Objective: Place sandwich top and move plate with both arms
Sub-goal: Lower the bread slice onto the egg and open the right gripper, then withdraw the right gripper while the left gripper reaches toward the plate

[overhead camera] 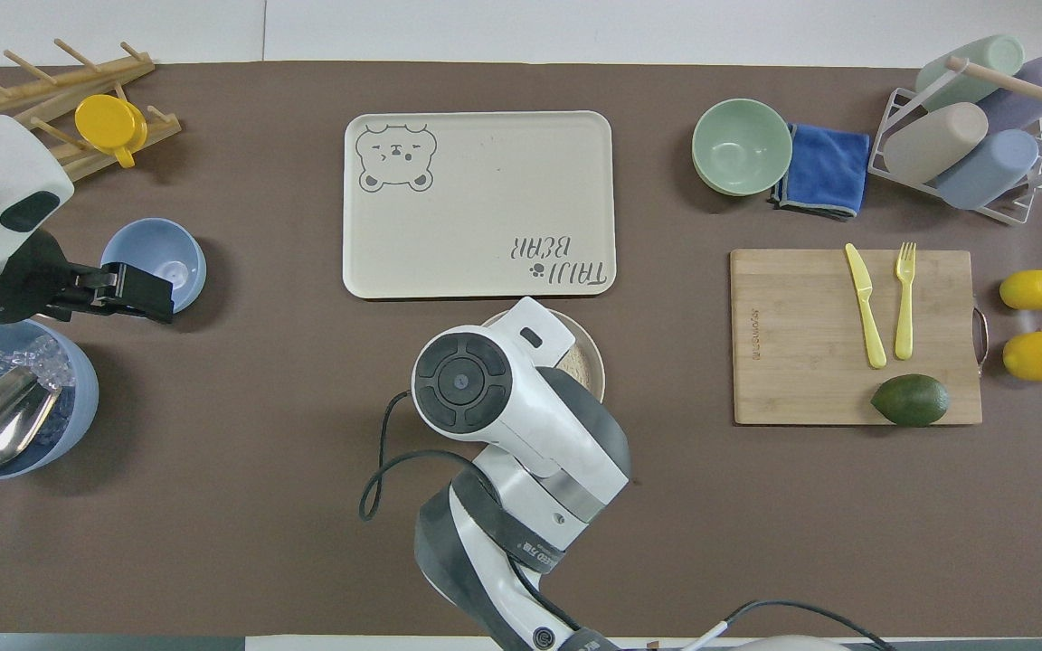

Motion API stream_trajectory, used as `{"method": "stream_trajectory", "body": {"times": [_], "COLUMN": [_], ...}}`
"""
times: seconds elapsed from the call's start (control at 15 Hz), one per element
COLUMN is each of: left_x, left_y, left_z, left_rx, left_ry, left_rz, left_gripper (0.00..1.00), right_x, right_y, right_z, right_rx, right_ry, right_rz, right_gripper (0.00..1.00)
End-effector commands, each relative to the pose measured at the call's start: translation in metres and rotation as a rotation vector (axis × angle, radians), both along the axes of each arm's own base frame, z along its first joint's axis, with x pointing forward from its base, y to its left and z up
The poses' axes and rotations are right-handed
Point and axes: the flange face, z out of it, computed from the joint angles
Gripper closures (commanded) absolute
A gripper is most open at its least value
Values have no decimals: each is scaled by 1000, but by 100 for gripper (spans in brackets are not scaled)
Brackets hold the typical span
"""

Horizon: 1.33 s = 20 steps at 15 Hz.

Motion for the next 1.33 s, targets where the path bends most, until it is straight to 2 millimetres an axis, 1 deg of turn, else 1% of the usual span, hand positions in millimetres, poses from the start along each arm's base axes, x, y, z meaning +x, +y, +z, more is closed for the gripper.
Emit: {"method": "stream_trajectory", "body": {"times": [0.0,0.07,0.13,0.2,0.27,0.33,0.4,0.47,0.53,0.6,0.67,0.73,0.8,0.87,0.93,1.0,1.07,1.13,1.2,1.27], "left_x": [2,2,2,2,3,4,6,6,4,3,4,4,2,-4,-5,-6,-8,-13,-19,-23], "left_y": [4,3,3,3,3,2,2,4,8,12,20,20,18,13,10,9,3,-8,-21,-29], "left_z": [1,1,1,2,1,1,1,-6,-8,-12,-13,-12,-17,-20,-24,-31,-35,-34,-41,-45], "left_rx": [8,8,8,7,6,5,3,1,0,2,-1,-8,-6,-5,-4,-6,-26,-61,-70,-72], "left_ry": [-14,-16,-16,-20,-23,-29,-48,-52,-61,-55,-53,-52,-41,-37,-34,-26,-22,-16,-4,-6], "left_rz": [16,15,13,12,15,12,8,16,24,33,47,49,46,35,29,27,23,17,-3,-16], "left_gripper": [0,0,0,0,0,0,0,0,0,0,0,0,0,0,0,0,0,0,0,0], "right_x": [11,10,12,13,15,17,23,30,33,37,43,47,48,52,57,62,64,64,63,62], "right_y": [-14,-13,-12,-10,-9,-14,-27,-46,-60,-81,-112,-143,-174,-207,-238,-264,-287,-306,-322,-339], "right_z": [-12,-12,-10,-6,3,14,33,49,67,86,101,116,134,149,160,167,172,173,178,186], "right_rx": [61,82,97,111,136,143,155,154,151,145,123,106,101,102,107,113,111,101,99,97], "right_ry": [-16,-19,-18,-20,-31,-34,-49,-48,-42,-27,3,28,39,40,32,22,26,51,71,91], "right_rz": [-45,-53,-63,-76,-79,-84,-104,-124,-128,-152,-196,-218,-217,-235,-266,-287,-280,-235,-177,-164], "right_gripper": [50,32,23,4,0,0,0,0,0,0,0,0,0,0,0,0,0,0,0,0]}}
